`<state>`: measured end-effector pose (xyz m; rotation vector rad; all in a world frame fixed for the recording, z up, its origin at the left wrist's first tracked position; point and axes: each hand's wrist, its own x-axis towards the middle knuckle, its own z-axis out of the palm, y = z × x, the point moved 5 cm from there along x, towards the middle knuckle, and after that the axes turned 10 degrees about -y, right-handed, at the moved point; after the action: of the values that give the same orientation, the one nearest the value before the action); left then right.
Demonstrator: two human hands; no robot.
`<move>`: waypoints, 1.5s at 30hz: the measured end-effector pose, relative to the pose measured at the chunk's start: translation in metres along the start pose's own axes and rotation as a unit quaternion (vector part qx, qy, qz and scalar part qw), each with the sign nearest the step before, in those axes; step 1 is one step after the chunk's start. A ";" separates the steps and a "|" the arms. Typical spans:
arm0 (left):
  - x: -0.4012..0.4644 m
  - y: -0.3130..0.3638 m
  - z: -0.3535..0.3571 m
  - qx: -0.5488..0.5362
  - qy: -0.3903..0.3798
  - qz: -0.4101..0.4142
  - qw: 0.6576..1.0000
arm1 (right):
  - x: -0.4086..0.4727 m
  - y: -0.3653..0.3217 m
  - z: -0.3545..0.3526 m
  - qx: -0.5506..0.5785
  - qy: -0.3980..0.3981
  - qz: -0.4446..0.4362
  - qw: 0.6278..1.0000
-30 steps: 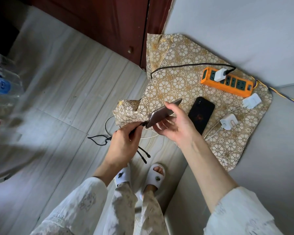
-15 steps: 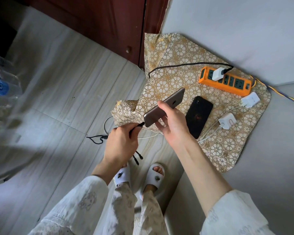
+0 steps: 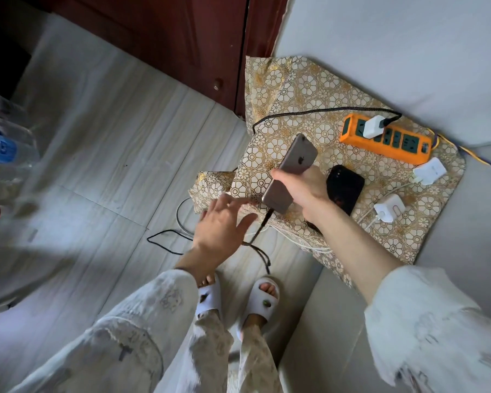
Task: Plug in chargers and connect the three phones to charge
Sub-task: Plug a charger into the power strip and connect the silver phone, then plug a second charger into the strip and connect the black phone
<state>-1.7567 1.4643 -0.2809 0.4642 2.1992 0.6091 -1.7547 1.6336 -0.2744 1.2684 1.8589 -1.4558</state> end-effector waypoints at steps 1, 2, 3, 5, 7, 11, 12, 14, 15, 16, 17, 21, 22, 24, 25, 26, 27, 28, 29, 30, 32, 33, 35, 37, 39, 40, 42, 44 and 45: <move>0.006 -0.007 -0.001 0.029 0.005 -0.005 1.000 | 0.007 0.000 0.002 -0.056 0.010 0.003 0.998; 0.011 -0.015 0.000 0.055 -0.007 -0.008 0.998 | 0.013 -0.001 0.005 -0.098 0.021 0.004 0.995; 0.016 -0.021 0.003 0.076 -0.033 -0.010 0.997 | 0.017 -0.004 0.008 -0.126 0.034 0.003 0.991; 0.022 -0.028 0.010 0.108 -0.089 0.007 0.990 | 0.024 -0.009 0.015 -0.166 0.061 -0.001 0.984; 0.026 -0.027 0.014 0.126 -0.112 0.034 0.985 | 0.028 -0.015 0.022 -0.196 0.083 0.004 0.977; 0.026 -0.026 0.014 0.103 -0.109 0.043 0.988 | 0.031 -0.021 0.032 -0.216 0.112 0.018 0.970; 0.026 -0.026 0.014 0.097 -0.112 0.041 0.988 | 0.032 -0.021 0.033 -0.218 0.119 0.020 0.968; 0.027 -0.026 0.011 0.090 -0.117 0.039 0.988 | 0.032 -0.021 0.035 -0.224 0.134 0.017 0.965; 0.028 -0.026 0.010 0.091 -0.116 0.038 0.988 | 0.031 -0.020 0.036 -0.231 0.142 0.013 0.962; 0.028 -0.025 0.009 0.096 -0.114 0.035 0.988 | 0.029 -0.019 0.036 -0.243 0.149 0.006 0.959; 0.028 -0.025 0.008 0.102 -0.110 0.031 0.988 | 0.028 -0.018 0.035 -0.258 0.151 -0.001 0.954; 0.029 -0.011 0.009 0.141 -0.063 0.020 0.988 | 0.023 -0.006 0.019 -0.260 0.126 -0.021 0.957; 0.030 -0.004 0.011 0.162 -0.054 0.028 0.985 | 0.019 0.001 0.008 -0.249 0.128 -0.029 0.959; 0.031 0.014 0.020 0.203 -0.055 0.053 0.976 | 0.009 0.018 -0.024 -0.213 0.164 -0.057 0.961; 0.032 0.024 0.026 0.221 -0.066 0.067 0.971 | 0.003 0.029 -0.045 -0.181 0.195 -0.072 0.961; 0.033 0.034 0.034 0.238 -0.079 0.080 0.965 | -0.003 0.041 -0.067 -0.145 0.229 -0.079 0.959; 0.035 0.044 0.042 0.255 -0.090 0.090 0.959 | -0.008 0.054 -0.090 -0.113 0.264 -0.076 0.955; 0.038 0.054 0.049 0.272 -0.100 0.098 0.952 | -0.012 0.068 -0.112 -0.086 0.296 -0.064 0.949; 0.041 0.064 0.057 0.286 -0.110 0.104 0.946 | -0.014 0.081 -0.132 -0.059 0.322 -0.047 0.944; 0.045 0.074 0.064 0.297 -0.120 0.108 0.941 | -0.015 0.093 -0.147 -0.033 0.336 -0.027 0.941; 0.058 0.093 0.077 0.314 -0.129 0.112 0.934 | -0.012 0.115 -0.163 0.019 0.317 0.027 0.948; 0.066 0.103 0.082 0.321 -0.127 0.109 0.932 | -0.007 0.123 -0.164 0.035 0.294 0.060 0.953; 0.082 0.119 0.090 0.322 -0.115 0.092 0.935 | 0.004 0.133 -0.163 0.051 0.252 0.097 0.961; 0.094 0.127 0.096 0.315 -0.104 0.069 0.941 | 0.017 0.131 -0.160 0.063 0.224 0.076 0.970; 0.100 0.126 0.103 0.304 -0.109 0.037 0.946 | 0.025 0.127 -0.159 0.065 0.209 0.056 0.974; 0.101 0.125 0.106 0.305 -0.110 0.026 0.946 | 0.027 0.127 -0.160 0.075 0.208 0.055 0.974; 0.101 0.123 0.110 0.305 -0.107 0.018 0.946 | 0.027 0.129 -0.166 0.124 0.210 0.044 0.969; 0.101 0.122 0.111 0.304 -0.107 0.016 0.947 | 0.025 0.124 -0.179 0.179 0.200 0.002 0.963; 0.102 0.123 0.111 0.306 -0.109 0.014 0.946 | 0.024 0.118 -0.189 0.173 0.193 -0.024 0.965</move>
<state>-1.7181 1.6464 -0.3365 0.8385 2.1360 -0.1330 -1.6308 1.8197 -0.2893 1.7956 1.9355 -1.7112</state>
